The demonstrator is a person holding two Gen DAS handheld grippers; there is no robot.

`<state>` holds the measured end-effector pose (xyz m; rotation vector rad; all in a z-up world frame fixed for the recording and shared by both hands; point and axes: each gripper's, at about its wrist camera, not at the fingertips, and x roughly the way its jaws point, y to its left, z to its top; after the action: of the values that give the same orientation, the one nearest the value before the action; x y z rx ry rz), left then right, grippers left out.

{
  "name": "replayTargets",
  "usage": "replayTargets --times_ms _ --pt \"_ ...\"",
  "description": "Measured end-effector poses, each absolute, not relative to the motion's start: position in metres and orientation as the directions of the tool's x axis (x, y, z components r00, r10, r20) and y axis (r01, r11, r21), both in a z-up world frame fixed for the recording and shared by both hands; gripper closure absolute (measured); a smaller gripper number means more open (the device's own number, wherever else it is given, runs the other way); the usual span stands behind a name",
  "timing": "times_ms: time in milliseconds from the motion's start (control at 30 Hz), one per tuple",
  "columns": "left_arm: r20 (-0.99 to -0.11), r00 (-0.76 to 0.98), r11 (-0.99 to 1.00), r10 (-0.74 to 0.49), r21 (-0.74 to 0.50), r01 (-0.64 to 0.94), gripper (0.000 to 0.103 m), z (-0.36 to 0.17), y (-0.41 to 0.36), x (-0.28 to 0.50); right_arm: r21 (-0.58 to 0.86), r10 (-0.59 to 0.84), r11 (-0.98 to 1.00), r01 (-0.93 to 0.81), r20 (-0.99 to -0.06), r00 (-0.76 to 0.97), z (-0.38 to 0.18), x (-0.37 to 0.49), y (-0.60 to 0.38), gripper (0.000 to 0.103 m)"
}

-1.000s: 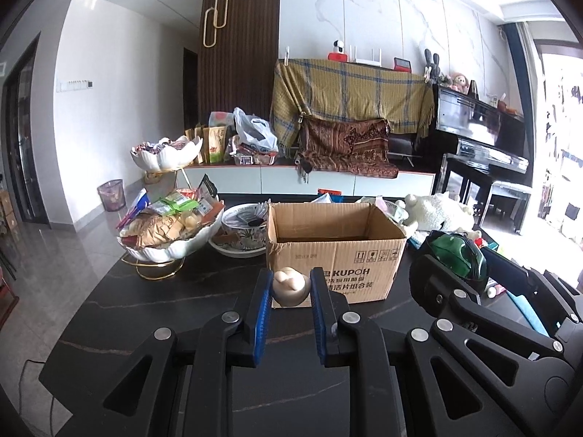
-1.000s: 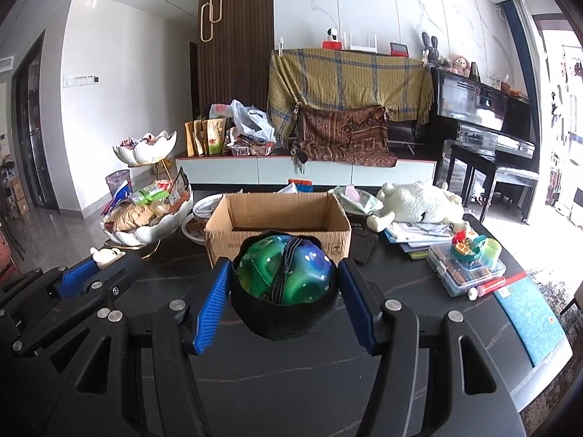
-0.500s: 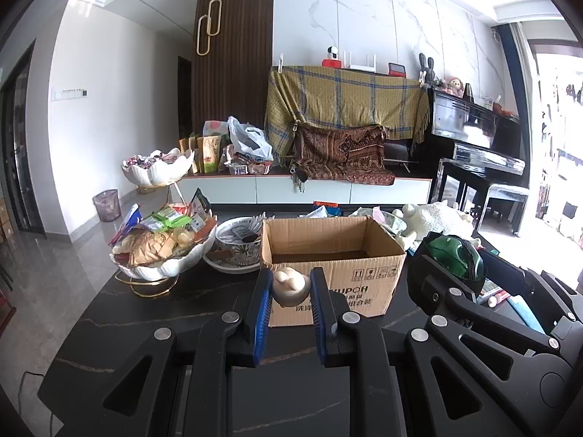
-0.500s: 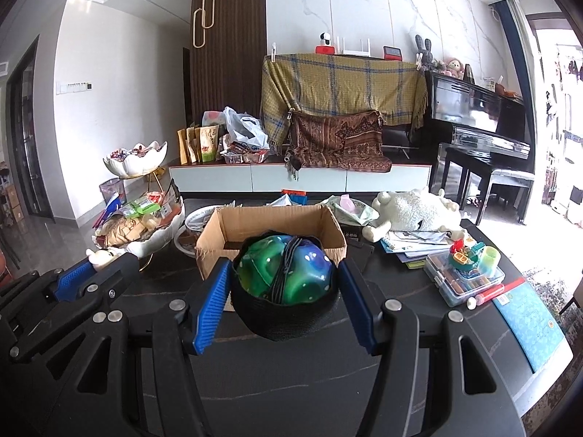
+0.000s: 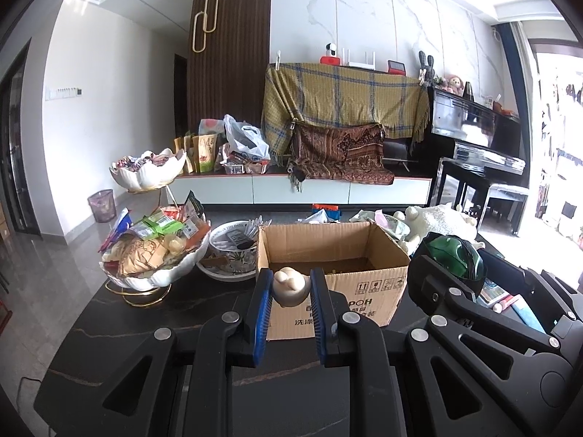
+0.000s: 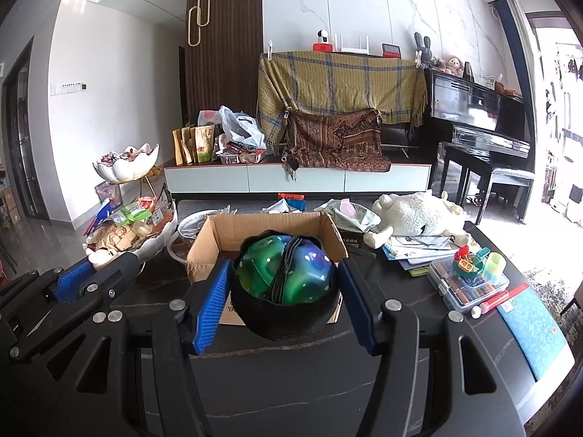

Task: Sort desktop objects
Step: 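Lift the white figurine and green ball with both grippers toward the cardboard box, then lower both held objects into the box and open both grippers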

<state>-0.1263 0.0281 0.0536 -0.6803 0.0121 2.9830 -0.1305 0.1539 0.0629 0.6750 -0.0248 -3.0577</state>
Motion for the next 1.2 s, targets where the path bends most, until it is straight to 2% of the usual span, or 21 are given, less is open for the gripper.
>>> replayTargets --times_ms 1200 --pt "-0.487 -0.867 -0.994 0.104 -0.021 -0.108 0.086 0.041 0.048 -0.255 -0.004 0.019 -1.0 -0.019 -0.472 -0.882 0.049 -0.254 0.168 0.046"
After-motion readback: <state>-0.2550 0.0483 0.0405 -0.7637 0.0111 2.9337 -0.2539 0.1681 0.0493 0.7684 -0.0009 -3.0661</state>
